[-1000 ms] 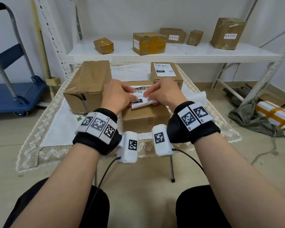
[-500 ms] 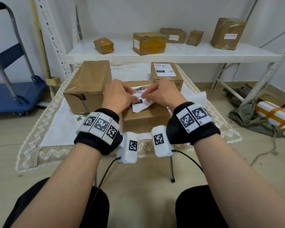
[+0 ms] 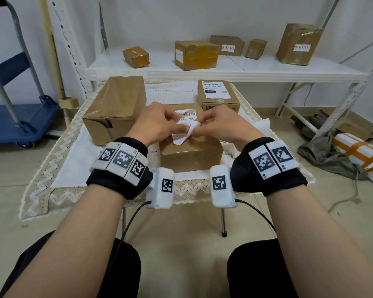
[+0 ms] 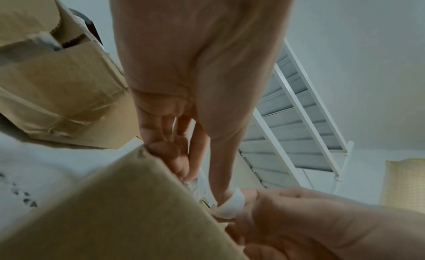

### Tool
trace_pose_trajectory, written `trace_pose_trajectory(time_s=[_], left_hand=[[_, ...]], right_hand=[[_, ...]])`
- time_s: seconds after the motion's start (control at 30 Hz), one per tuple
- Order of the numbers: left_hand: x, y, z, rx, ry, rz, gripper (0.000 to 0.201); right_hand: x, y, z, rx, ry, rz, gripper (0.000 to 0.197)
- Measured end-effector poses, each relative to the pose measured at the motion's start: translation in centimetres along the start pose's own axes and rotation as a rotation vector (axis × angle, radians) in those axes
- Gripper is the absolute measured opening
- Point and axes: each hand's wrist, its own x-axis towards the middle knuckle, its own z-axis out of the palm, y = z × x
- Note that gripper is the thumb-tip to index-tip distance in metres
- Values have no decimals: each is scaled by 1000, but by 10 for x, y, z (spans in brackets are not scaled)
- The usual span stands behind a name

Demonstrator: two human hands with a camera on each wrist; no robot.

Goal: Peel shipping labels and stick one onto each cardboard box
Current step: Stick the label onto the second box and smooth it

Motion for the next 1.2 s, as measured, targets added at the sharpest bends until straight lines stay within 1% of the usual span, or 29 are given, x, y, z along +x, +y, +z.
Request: trace_pose_trajectory(time_s=[0.13,0.23,0.27,0.33,0.37,0.47,0.5,0.57,0.63,0.7,0.77,0.8,0.93,1.0,1.1,1.2], left_hand=[[-7,5,-5,-11,-110,65,26],[-12,7,-7,-18,-180,98,16],[-13,7,-7,-18,-196,111,15],[-13,5,-6,-18,-215,139,12],[-14,5,-7,-21,-220,148,11],[-15,6,-8,-25,-223,162,11],[-15,7,-8,-25,-218,168,12],[-14,7,-7,-15,-204,178,14],[-13,5,-6,8,-180,185,14],[-11,3,-6,36,-155,182,8],[-8,1,-6,87,-129,181,19],[-7,-1,-6,112,-115,173,27],[0,-6,-4,208,-100,117,41],[2,-8,-3,220,-119,77,48],[3,-7,-2,250,-143,16,53],[6,-5,0,285,-148,-27,53]], right_hand=[[2,2,1,-12,36,7,9],[2,3,0,-14,30,27,15],[2,3,0,-17,25,32,14],[1,2,-1,-47,25,34,3],[1,1,-2,-63,29,33,7],[-1,-2,-2,-93,45,59,25],[-2,-2,-2,-91,49,66,28],[-2,-2,-2,-71,64,76,28],[-1,0,-2,-60,59,74,21],[1,3,-2,-58,47,59,13],[4,6,0,-29,53,49,7],[5,6,0,-7,56,45,8],[10,7,3,0,51,27,28],[15,8,7,1,49,32,33],[23,10,13,-17,36,61,38],[26,9,16,-6,26,94,42]])
